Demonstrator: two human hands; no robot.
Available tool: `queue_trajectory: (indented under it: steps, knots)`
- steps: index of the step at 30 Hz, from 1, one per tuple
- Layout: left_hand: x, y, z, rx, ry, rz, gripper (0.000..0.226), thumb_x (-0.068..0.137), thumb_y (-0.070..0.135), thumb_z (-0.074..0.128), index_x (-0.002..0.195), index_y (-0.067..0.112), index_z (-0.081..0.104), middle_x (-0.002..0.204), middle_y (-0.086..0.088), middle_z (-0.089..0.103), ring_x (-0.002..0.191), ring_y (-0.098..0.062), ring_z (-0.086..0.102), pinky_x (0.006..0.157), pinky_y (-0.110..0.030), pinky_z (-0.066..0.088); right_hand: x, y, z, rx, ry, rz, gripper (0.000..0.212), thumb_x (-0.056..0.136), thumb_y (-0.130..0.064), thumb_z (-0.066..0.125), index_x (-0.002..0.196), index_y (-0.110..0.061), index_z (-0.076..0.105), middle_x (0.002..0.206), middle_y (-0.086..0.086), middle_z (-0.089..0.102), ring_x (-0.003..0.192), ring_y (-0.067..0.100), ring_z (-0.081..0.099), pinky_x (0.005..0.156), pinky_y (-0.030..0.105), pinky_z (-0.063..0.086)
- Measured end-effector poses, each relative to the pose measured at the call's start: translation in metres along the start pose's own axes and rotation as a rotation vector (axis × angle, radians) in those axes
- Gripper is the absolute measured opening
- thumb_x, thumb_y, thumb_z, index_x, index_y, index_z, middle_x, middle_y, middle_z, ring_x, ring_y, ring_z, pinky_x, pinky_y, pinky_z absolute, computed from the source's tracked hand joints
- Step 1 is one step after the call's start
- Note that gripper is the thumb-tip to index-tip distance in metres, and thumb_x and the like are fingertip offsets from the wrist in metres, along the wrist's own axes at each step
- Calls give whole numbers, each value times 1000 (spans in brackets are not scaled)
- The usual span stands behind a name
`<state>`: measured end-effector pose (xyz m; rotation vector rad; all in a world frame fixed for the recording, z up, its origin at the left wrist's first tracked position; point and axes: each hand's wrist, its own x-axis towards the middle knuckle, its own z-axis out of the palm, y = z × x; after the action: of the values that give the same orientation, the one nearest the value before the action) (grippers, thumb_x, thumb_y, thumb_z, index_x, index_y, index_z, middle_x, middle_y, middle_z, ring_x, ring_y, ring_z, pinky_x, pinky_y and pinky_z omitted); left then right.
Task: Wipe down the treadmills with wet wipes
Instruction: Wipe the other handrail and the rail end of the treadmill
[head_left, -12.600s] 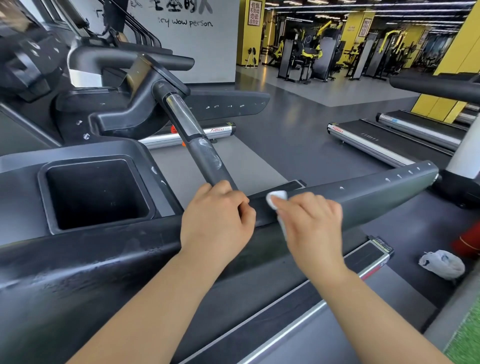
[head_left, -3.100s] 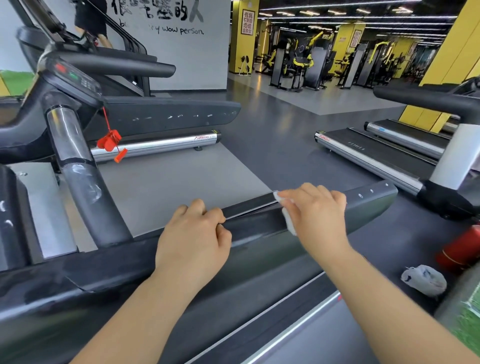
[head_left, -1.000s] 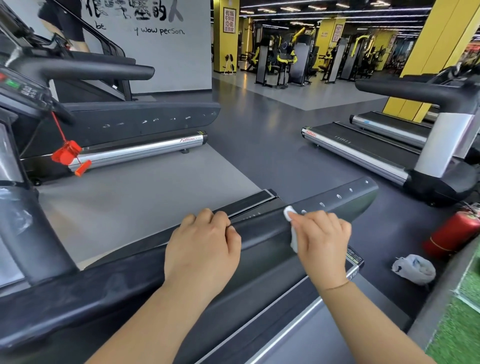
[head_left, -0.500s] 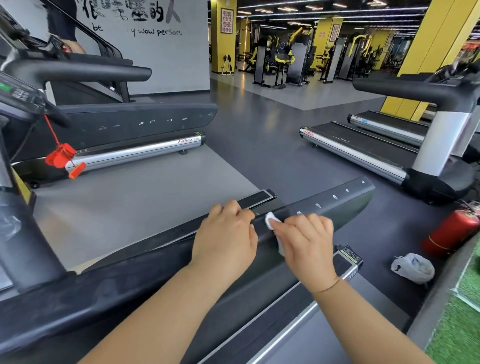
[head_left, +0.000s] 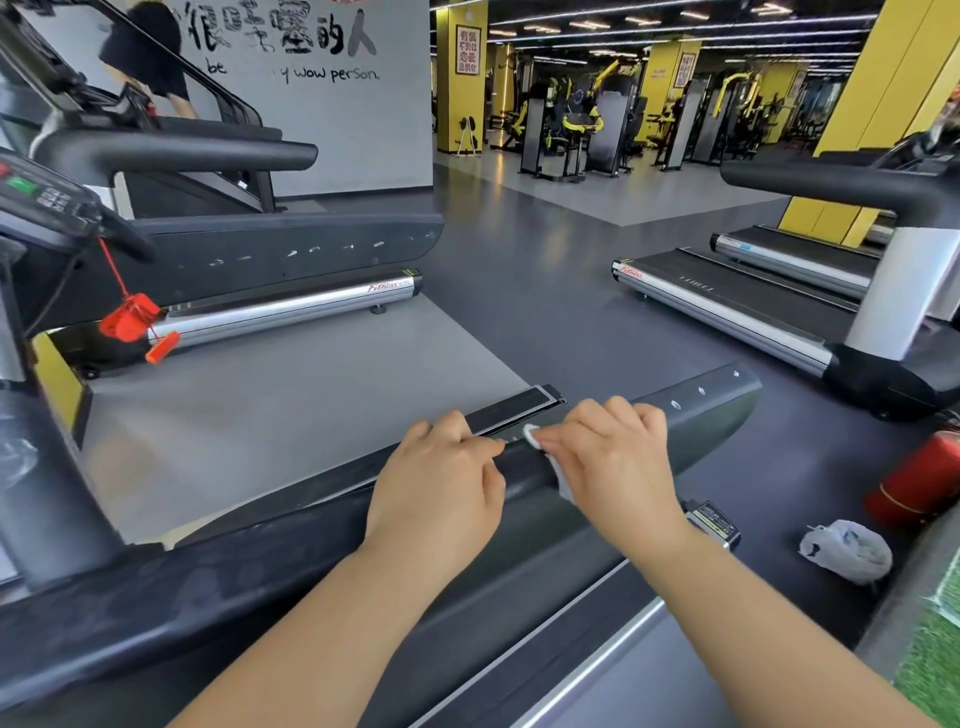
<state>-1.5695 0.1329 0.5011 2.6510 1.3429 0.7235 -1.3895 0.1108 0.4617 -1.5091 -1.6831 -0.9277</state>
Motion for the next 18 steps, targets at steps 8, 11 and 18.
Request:
queue_trajectory:
  steps: [8, 11, 18]
  knots:
    - [2, 5, -3, 34, -50, -44, 41, 99, 30, 32, 134, 38, 50, 113, 11, 47, 102, -12, 41, 81, -17, 32, 15, 42, -15, -63, -47, 155, 19, 82, -23, 58, 74, -29, 74, 63, -2, 52, 53, 26, 48, 62, 35, 35]
    - [1, 4, -2, 14, -49, -57, 39, 97, 28, 36, 131, 35, 55, 109, 7, 49, 100, -15, 42, 81, -20, 34, 7, 0, -12, -6, 7, 5, 15, 76, -16, 64, 75, -30, 69, 62, -3, 50, 53, 25, 46, 58, 36, 40]
    - [1, 8, -5, 45, -50, -66, 40, 98, 29, 33, 131, 37, 54, 110, 8, 49, 100, -13, 43, 79, -16, 30, -29, 20, 1, -32, 113, -10, 16, 91, -16, 55, 97, -30, 55, 66, -5, 55, 68, 17, 39, 73, 32, 30]
